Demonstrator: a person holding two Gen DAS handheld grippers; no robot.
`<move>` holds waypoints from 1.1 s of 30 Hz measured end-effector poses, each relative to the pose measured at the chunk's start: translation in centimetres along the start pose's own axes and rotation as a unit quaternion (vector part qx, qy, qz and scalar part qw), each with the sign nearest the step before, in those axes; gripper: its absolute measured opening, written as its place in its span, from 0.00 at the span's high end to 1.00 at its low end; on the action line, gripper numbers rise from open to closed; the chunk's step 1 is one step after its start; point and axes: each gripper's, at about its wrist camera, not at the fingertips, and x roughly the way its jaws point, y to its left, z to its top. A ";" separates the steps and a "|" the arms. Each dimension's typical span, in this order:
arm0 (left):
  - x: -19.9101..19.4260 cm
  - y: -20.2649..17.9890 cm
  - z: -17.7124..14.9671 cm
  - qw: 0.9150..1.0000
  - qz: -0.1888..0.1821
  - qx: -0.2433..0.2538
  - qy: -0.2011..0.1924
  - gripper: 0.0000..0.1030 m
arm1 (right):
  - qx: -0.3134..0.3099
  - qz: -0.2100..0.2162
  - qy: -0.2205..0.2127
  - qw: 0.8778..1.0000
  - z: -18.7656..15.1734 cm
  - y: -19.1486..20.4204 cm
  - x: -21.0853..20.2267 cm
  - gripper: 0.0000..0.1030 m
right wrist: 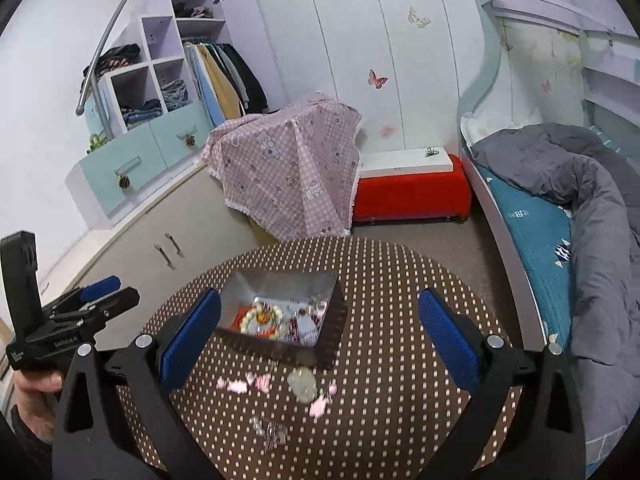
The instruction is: Organize jewelry
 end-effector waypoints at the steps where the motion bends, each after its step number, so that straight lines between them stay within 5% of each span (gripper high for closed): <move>1: -0.1 0.1 -0.4 1.000 -0.001 0.001 0.001 0.13 | 0.000 0.000 0.004 1.000 -0.6 0.2 -0.1 0.08; 21: 3.8 -1.5 -7.8 0.995 -0.012 0.055 0.085 0.13 | -0.049 0.019 0.133 0.990 -10.1 1.5 3.9 0.08; 30: 8.8 -3.4 -8.5 0.982 -0.033 0.125 0.138 0.14 | -0.060 0.036 0.158 0.985 -11.0 2.1 5.7 0.08; 32: 9.2 -3.7 -8.3 0.980 -0.048 0.131 0.141 0.18 | -0.060 0.034 0.162 0.984 -11.1 1.9 5.8 0.08; 33: 9.4 -3.9 -8.2 0.979 -0.054 0.136 0.144 0.30 | -0.060 0.034 0.163 0.984 -11.2 2.0 6.0 0.08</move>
